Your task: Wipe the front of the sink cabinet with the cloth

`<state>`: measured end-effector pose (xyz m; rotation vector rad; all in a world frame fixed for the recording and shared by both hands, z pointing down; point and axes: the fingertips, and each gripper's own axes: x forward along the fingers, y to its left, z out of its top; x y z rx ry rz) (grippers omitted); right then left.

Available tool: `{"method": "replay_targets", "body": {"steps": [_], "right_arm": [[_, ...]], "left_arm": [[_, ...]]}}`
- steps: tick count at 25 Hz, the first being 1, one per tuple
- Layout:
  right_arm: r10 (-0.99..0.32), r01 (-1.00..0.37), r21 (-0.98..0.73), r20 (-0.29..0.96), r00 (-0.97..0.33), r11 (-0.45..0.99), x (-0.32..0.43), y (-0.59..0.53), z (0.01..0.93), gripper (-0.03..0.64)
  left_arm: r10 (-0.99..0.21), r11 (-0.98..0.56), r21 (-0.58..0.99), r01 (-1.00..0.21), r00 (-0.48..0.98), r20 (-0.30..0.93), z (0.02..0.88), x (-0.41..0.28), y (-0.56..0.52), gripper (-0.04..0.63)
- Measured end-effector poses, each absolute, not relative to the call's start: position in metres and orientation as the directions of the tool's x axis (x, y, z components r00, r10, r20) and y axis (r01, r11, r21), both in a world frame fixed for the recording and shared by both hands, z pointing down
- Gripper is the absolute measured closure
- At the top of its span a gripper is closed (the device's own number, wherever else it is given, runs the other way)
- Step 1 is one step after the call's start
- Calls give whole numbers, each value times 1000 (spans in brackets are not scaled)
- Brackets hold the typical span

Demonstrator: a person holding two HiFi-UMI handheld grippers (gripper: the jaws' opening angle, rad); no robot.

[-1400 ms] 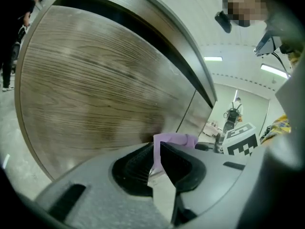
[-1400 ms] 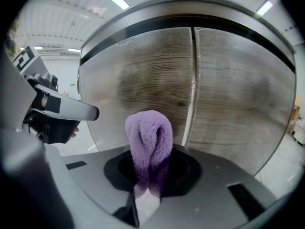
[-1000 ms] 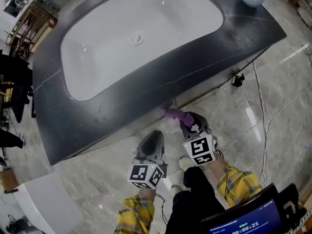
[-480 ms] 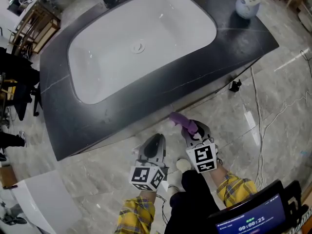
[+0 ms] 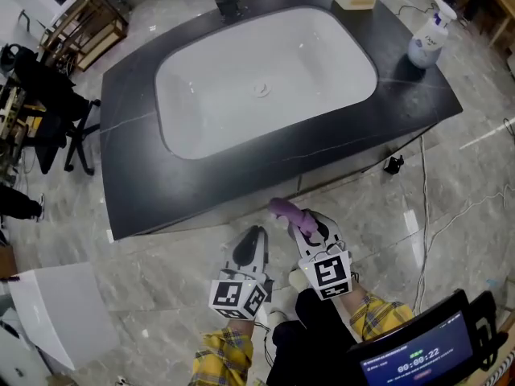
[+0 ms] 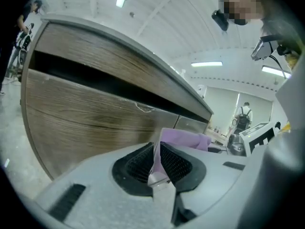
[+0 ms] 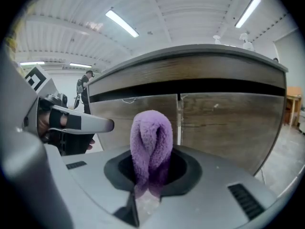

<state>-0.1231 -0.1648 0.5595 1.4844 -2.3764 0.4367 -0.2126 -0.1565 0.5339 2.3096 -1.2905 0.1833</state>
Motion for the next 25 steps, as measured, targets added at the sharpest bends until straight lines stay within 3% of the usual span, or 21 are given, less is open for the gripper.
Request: {"method": "replay_targets", "body": {"steps": [25], "right_arm": [[-648,-700,-87,312,-695,708,-307,-61,486,549]], "left_arm": [[-942,-131,315,-940,217,255,461,-386,-23,557]]}}
